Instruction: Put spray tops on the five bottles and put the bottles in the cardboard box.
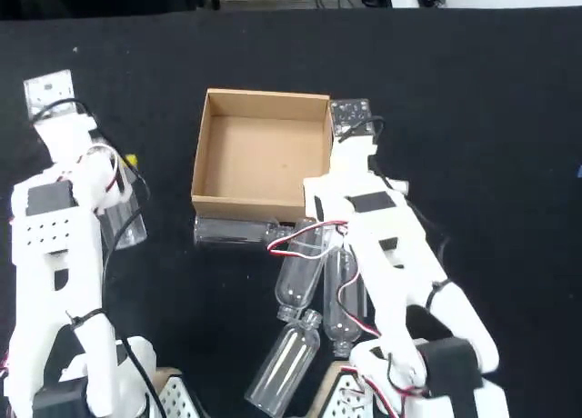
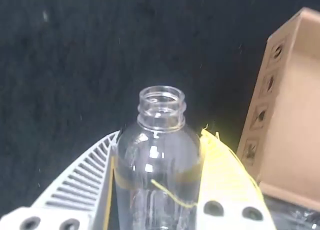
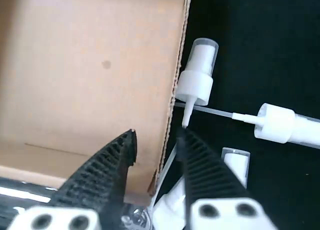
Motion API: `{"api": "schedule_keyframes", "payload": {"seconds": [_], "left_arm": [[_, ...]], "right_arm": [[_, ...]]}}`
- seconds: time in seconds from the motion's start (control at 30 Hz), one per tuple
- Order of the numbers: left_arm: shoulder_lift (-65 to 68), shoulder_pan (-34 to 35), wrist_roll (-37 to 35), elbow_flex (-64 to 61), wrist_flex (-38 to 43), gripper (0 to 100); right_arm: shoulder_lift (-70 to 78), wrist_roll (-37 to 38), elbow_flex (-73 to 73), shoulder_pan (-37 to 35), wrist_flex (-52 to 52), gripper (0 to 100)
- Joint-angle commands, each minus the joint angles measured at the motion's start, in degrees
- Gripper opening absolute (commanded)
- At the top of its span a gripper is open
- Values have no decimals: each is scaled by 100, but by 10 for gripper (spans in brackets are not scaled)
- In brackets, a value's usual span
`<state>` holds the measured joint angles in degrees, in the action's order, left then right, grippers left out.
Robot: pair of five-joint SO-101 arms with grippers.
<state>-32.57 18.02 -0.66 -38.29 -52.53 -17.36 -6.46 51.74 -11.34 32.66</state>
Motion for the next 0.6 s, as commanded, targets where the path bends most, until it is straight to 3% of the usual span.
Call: {"api": "schedule_keyframes", "payload": {"seconds": [0.0, 0.17, 0.27, 0.57], "left_arm": [[-53, -84, -53, -198, 114, 32], [-53, -92, -62, -444, 114, 32], [-62, -92, -62, -593, 114, 32], [-62, -66, -62, -1112, 642, 32]], "right_arm": [[92, 220, -523, -35, -176, 75], [303, 800, -593, 229, -167, 66], [251, 1125, -567, 396, -132, 7], [-251, 2136, -259, 440, -97, 10]]}}
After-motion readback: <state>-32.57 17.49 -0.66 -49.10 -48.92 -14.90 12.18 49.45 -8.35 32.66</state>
